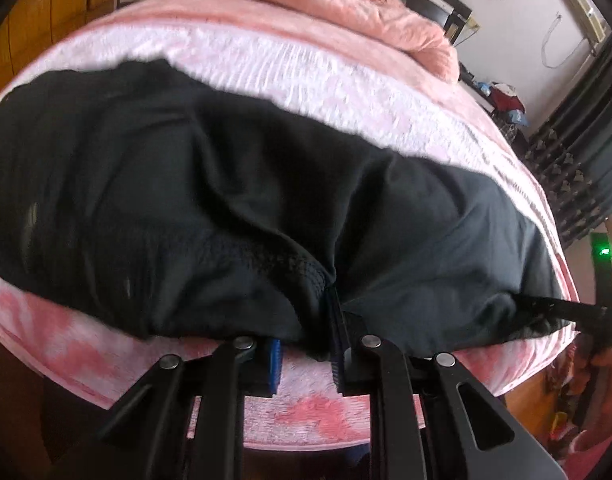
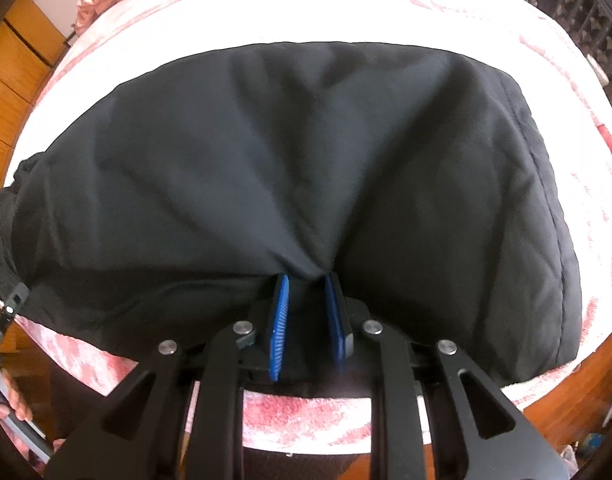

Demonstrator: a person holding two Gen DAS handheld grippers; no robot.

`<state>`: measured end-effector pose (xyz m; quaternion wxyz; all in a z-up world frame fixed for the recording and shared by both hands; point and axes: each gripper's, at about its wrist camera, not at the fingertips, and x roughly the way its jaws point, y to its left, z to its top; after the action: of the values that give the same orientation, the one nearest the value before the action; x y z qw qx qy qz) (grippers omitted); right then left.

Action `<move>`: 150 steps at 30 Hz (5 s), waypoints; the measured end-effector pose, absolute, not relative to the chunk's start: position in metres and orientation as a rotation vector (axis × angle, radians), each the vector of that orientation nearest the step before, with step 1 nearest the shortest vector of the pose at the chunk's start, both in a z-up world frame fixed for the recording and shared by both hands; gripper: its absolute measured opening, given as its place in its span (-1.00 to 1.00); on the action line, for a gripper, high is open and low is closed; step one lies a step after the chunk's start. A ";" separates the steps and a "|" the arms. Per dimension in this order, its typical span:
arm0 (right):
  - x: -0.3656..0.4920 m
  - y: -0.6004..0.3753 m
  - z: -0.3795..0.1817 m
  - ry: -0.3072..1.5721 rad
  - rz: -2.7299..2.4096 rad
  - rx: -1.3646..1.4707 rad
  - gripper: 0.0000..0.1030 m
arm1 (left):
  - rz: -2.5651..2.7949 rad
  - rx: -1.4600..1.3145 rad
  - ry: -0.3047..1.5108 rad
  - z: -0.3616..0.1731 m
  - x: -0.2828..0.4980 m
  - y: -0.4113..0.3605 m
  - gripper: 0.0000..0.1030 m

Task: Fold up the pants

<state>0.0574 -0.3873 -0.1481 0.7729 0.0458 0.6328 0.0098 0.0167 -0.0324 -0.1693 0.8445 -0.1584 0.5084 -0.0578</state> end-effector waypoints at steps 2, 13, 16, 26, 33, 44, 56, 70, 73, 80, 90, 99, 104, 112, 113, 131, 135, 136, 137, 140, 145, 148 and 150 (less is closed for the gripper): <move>0.058 -0.387 -0.148 1.381 0.015 0.097 -0.62 | -0.125 -0.365 1.079 -0.178 0.019 -0.029 -0.56; 0.071 -0.377 -0.149 1.392 0.003 0.080 -0.61 | -0.202 -0.371 1.170 -0.158 0.005 -0.008 -0.28; 0.067 -0.378 -0.149 1.391 0.000 0.080 -0.61 | -0.184 -0.377 1.159 -0.144 -0.005 0.003 -0.28; 0.062 -0.385 -0.152 1.391 0.001 0.095 -0.44 | -0.006 -0.218 1.050 -0.148 0.027 0.051 -0.08; 0.052 -0.420 -0.131 1.334 0.039 0.239 -0.17 | 0.009 -0.198 1.037 -0.157 0.029 0.043 -0.03; 0.023 -0.534 -0.113 1.298 -0.168 0.290 0.32 | -0.111 -0.160 1.037 -0.146 0.044 -0.010 0.17; 0.017 -0.526 -0.108 1.258 -0.105 0.286 -0.32 | -0.081 -0.132 1.059 -0.161 0.053 -0.018 0.31; 0.038 -0.486 -0.065 1.202 -0.148 0.027 0.26 | -0.077 -0.076 0.972 -0.132 0.044 0.001 0.39; 0.063 -0.424 -0.049 1.178 0.076 -0.019 0.26 | -0.037 -0.069 0.947 -0.124 0.045 0.020 0.41; 0.132 -0.247 -0.069 1.231 0.496 -0.167 0.26 | 0.045 -0.119 0.973 -0.132 0.048 0.067 0.41; 0.161 -0.127 -0.127 1.364 0.603 -0.272 0.20 | 0.067 -0.135 1.041 -0.149 0.066 0.092 0.52; 0.164 -0.125 -0.158 1.439 0.619 -0.203 -0.69 | 0.068 -0.134 1.047 -0.154 0.067 0.101 0.63; 0.166 -0.128 -0.139 1.363 0.616 -0.213 -0.89 | 0.070 -0.154 1.042 -0.158 0.063 0.106 0.65; 0.174 -0.141 -0.099 1.148 0.575 -0.168 -0.92 | 0.091 -0.119 1.037 -0.168 0.059 0.102 0.69; 0.177 -0.137 -0.110 1.164 0.559 -0.207 -0.91 | 0.094 -0.108 1.038 -0.168 0.059 0.100 0.69; 0.212 -0.028 -0.134 1.267 0.706 -0.294 0.13 | 0.194 -0.091 1.008 -0.160 0.045 0.141 0.70; 0.220 -0.004 -0.147 1.292 0.719 -0.339 -0.77 | 0.187 -0.078 0.998 -0.164 0.045 0.145 0.71; 0.220 0.000 -0.146 1.287 0.724 -0.327 -0.88 | 0.188 -0.079 0.997 -0.165 0.046 0.145 0.72; 0.221 0.003 -0.142 1.269 0.727 -0.316 -0.89 | 0.190 -0.083 0.995 -0.166 0.045 0.145 0.72; 0.222 0.008 -0.130 1.171 0.702 -0.281 -0.94 | 0.199 -0.092 0.995 -0.168 0.044 0.143 0.75; 0.216 0.019 -0.143 1.169 0.667 -0.307 -0.90 | 0.201 -0.079 0.999 -0.171 0.045 0.141 0.78; 0.207 0.000 -0.125 1.155 0.698 -0.231 -0.86 | 0.199 -0.096 1.004 -0.169 0.047 0.141 0.78; 0.193 -0.031 -0.105 1.116 0.709 -0.177 -0.83 | 0.191 -0.119 1.001 -0.164 0.047 0.141 0.77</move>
<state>0.1935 -0.0312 -0.1048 0.7857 -0.0821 0.5176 0.3287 0.0471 0.1405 -0.1637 0.8712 -0.0570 0.4790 0.0911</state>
